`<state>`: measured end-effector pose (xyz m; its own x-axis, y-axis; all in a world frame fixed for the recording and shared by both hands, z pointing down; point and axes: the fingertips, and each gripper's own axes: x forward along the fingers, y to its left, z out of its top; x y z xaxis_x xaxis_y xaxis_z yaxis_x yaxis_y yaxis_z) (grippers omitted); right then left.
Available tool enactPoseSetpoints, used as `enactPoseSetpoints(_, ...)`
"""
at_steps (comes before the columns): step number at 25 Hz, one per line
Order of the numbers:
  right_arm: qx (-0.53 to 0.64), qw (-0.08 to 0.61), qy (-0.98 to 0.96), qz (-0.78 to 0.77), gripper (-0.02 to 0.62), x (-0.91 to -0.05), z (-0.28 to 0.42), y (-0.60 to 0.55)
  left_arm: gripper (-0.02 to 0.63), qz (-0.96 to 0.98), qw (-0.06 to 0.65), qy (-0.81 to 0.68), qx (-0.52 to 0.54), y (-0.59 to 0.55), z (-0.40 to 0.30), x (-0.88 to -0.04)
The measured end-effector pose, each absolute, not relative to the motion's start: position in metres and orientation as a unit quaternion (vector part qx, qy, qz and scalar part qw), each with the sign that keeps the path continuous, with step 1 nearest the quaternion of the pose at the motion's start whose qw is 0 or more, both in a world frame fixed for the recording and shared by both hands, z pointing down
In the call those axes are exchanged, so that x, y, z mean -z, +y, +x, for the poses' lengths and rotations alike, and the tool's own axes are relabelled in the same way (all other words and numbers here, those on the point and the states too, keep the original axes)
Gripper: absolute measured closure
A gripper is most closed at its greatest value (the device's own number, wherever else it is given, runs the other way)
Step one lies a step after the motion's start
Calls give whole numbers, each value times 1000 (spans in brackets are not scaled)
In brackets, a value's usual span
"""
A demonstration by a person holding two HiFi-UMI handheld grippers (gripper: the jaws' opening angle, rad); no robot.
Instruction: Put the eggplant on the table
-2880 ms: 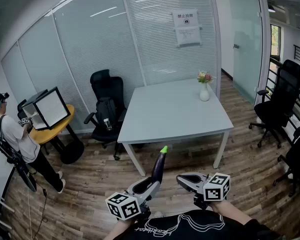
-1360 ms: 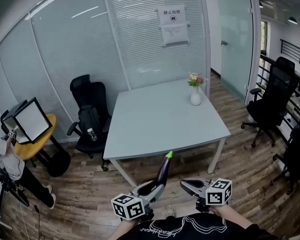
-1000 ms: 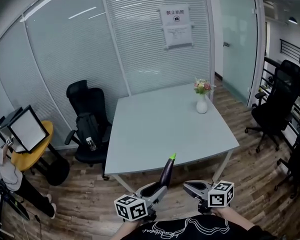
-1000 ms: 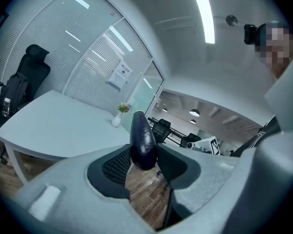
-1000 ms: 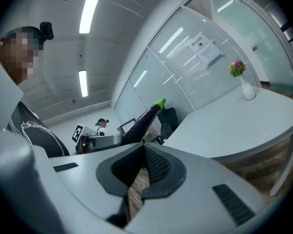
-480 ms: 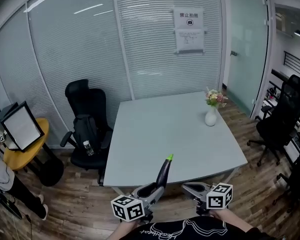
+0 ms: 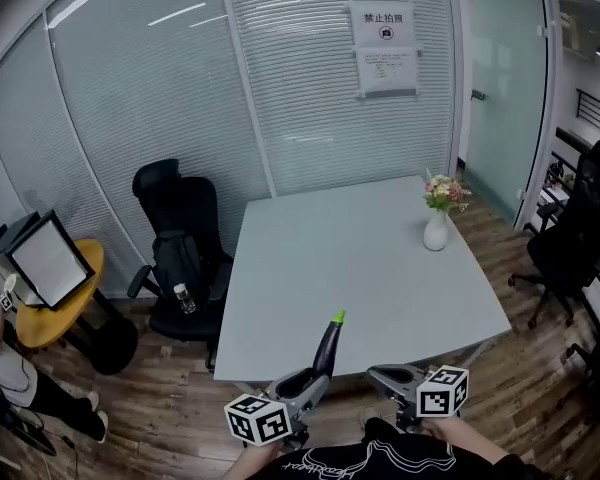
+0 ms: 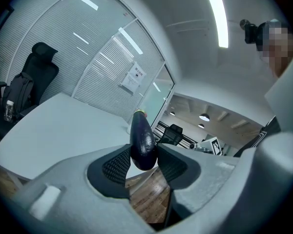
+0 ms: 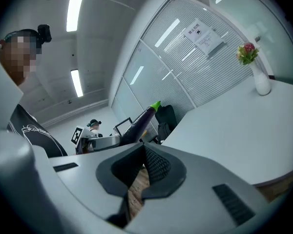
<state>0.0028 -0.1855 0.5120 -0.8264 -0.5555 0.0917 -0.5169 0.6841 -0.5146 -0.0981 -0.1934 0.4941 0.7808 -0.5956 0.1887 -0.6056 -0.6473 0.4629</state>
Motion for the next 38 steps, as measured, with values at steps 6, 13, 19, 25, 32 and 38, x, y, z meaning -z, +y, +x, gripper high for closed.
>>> enactPoseSetpoints(6, 267, 37, 924, -271, 586, -504, -5, -222, 428, 901, 256, -351, -10, -222, -105, -489)
enactPoseSetpoints(13, 263, 34, 935, -235, 586, -490, -20, -268, 428, 890, 252, -381, -4, -262, -116, -478)
enactPoseSetpoints(19, 266, 31, 938, -221, 586, -489, -26, -308, 428, 883, 254, -396, 0, -300, -123, -475)
enactPoseSetpoints(25, 270, 21, 939, -214, 586, -489, -32, -339, 428, 877, 253, -409, 3, -334, -129, -477)
enactPoseSetpoints(32, 276, 10, 938, -211, 586, -496, -33, -366, 428, 872, 253, -420, -2, -365, -131, -488)
enactPoseSetpoints(38, 288, 1, 933, -214, 586, -506, -25, -381, 428, 863, 259, -434, -15, -388, -132, -505)
